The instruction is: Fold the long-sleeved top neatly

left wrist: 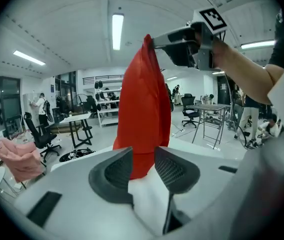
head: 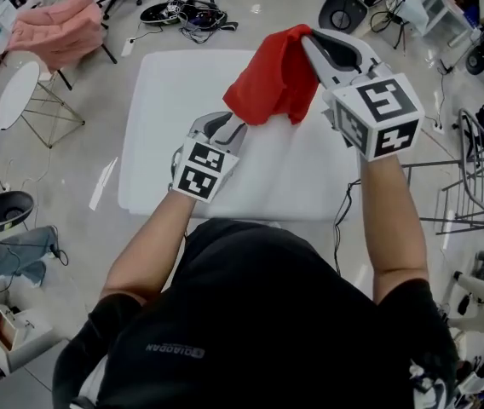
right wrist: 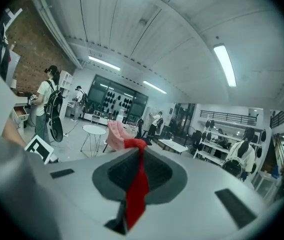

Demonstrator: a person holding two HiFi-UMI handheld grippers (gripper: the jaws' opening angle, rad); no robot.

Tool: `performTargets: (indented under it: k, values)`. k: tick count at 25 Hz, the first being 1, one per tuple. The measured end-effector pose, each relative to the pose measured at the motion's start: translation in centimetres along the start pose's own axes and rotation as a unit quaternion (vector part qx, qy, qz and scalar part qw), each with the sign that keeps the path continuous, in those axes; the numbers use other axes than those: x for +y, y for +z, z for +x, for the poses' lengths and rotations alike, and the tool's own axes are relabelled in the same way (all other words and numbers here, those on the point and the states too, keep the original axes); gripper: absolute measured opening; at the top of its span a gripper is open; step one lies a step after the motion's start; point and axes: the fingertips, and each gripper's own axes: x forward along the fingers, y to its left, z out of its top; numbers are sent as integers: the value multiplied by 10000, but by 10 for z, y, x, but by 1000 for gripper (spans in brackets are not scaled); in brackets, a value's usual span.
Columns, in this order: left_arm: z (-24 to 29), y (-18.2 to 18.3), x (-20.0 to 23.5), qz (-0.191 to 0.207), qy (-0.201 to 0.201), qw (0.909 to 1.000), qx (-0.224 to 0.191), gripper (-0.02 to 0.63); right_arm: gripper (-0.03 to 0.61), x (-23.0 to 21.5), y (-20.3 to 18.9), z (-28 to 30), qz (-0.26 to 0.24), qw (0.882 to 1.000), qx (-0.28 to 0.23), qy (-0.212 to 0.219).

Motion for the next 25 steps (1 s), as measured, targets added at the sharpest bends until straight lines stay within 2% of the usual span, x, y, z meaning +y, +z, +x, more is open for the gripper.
performTargets:
  k: [3, 8, 12, 18, 20, 22, 25]
  values:
    - [17, -5, -15, 48, 62, 9999, 91, 144, 31, 10, 10, 3, 103, 9999, 23, 73]
    - [34, -20, -25, -442, 417, 9975, 358, 189, 31, 26, 16, 8, 342, 9990, 66, 295]
    - [39, -28, -8, -594, 902, 9937, 314, 199, 31, 40, 19, 4, 491, 9974, 43, 535]
    - [43, -32, 1, -769, 988, 9919, 215, 199, 31, 57, 20, 2, 648, 9950, -9, 761]
    - [41, -34, 2, -832, 978, 9915, 206, 174, 31, 53, 17, 3, 676, 9949, 7, 743]
    - [34, -35, 2, -866, 890, 9921, 182, 93, 31, 44, 9, 5, 754, 9947, 61, 702]
    - [18, -42, 2, -947, 653, 9931, 233, 73, 32, 27, -15, 10, 958, 9928, 316, 651]
